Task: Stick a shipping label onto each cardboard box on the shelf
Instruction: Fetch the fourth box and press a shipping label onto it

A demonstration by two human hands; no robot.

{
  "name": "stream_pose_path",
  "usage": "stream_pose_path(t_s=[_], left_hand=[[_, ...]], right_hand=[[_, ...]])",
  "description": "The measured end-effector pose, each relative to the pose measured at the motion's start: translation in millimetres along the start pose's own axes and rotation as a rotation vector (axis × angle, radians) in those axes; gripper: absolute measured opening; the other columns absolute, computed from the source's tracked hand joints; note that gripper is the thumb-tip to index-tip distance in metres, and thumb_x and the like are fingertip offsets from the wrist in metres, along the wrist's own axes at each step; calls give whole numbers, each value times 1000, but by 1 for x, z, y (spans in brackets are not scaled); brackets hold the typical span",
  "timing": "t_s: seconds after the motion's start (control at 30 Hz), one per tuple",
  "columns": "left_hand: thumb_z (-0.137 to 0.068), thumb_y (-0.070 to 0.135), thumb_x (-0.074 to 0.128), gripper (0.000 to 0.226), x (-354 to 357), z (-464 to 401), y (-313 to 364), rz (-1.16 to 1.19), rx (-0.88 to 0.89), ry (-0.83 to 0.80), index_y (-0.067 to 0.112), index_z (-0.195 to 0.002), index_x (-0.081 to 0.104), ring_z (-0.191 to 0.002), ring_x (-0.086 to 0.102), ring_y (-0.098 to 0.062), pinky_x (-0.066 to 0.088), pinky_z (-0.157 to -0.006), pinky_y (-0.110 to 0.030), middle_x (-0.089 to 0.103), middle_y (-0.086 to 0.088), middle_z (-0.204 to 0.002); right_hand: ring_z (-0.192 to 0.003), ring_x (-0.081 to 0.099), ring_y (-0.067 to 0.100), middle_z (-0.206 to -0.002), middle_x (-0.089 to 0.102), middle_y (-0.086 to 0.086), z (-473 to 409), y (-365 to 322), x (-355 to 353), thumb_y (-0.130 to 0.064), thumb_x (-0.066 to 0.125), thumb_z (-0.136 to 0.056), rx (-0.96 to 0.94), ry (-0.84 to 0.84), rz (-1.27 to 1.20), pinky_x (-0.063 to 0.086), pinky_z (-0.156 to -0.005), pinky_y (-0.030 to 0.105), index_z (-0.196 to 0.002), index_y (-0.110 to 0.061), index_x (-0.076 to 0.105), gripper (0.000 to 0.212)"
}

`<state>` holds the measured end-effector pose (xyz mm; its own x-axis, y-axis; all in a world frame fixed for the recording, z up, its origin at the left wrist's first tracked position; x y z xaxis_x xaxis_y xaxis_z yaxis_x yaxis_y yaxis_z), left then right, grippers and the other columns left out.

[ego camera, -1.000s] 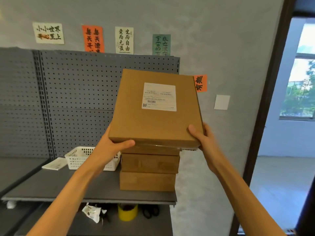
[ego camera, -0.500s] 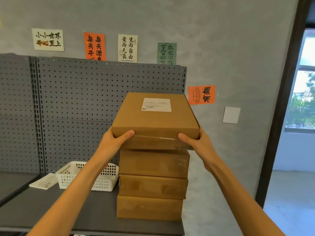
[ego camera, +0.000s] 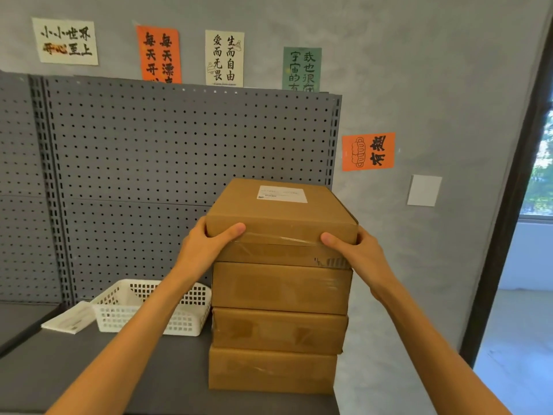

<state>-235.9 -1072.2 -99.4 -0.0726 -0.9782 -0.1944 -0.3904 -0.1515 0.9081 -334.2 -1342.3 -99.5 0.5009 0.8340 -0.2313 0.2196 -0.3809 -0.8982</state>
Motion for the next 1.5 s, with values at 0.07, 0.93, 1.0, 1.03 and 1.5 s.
stream_pose_path(t_s=[0.07, 0.93, 1.0, 1.03, 1.5], left_hand=[[-44, 76, 64, 91, 2, 1, -3, 5, 16, 2, 36, -123, 44, -101, 58, -14, 50, -88, -35, 58, 9, -113], [-85, 53, 55, 72, 6, 10, 4, -25, 4, -137, 21, -144, 31, -109, 51, -14, 43, -87, -27, 48, 3, -133], [-87, 51, 53, 75, -2, 17, 7, -77, 15, -100, 20, -148, 23, -125, 45, -19, 41, -98, -34, 40, 0, -145], [-87, 52, 53, 79, -6, 21, 8, -112, 16, -74, 19, -150, 20, -133, 40, -21, 38, -104, -38, 35, -1, -150], [-94, 32, 53, 56, -72, 195, -16, -1062, 176, -13, 6, -141, 38, -130, 41, -29, 37, -103, -38, 46, -13, -141]], right_hand=[[-107, 60, 18, -124, 58, -6, 1, 2, 1, -62, 68, -60, -12, 6, 9, 52, -89, 37, -136, -29, 43, 86], [-128, 48, 26, -146, 44, 2, 24, -13, -7, -80, 62, -58, 52, 13, 133, 45, -102, 49, -147, -26, 28, 110], [-135, 41, 28, -152, 36, 4, 34, -21, -12, -71, 63, -68, 41, 42, 196, 41, -106, 49, -149, -24, 25, 101], [-137, 38, 29, -153, 34, 5, 39, -24, -14, -62, 63, -75, 30, 64, 230, 38, -106, 48, -150, -22, 24, 93], [-135, 37, 26, -150, 36, 7, 183, -19, 15, -42, 53, -93, -214, -113, 914, 38, -105, 38, -146, -13, 29, 65]])
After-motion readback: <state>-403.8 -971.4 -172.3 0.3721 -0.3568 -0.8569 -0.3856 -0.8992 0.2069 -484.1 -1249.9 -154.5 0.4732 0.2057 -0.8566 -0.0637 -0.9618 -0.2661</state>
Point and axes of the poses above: each hand's wrist, its own z-axis away from the middle knuckle, its own x-axis out of the palm, y = z × x, the point moved 5 cm from there along -z, towards the middle knuckle
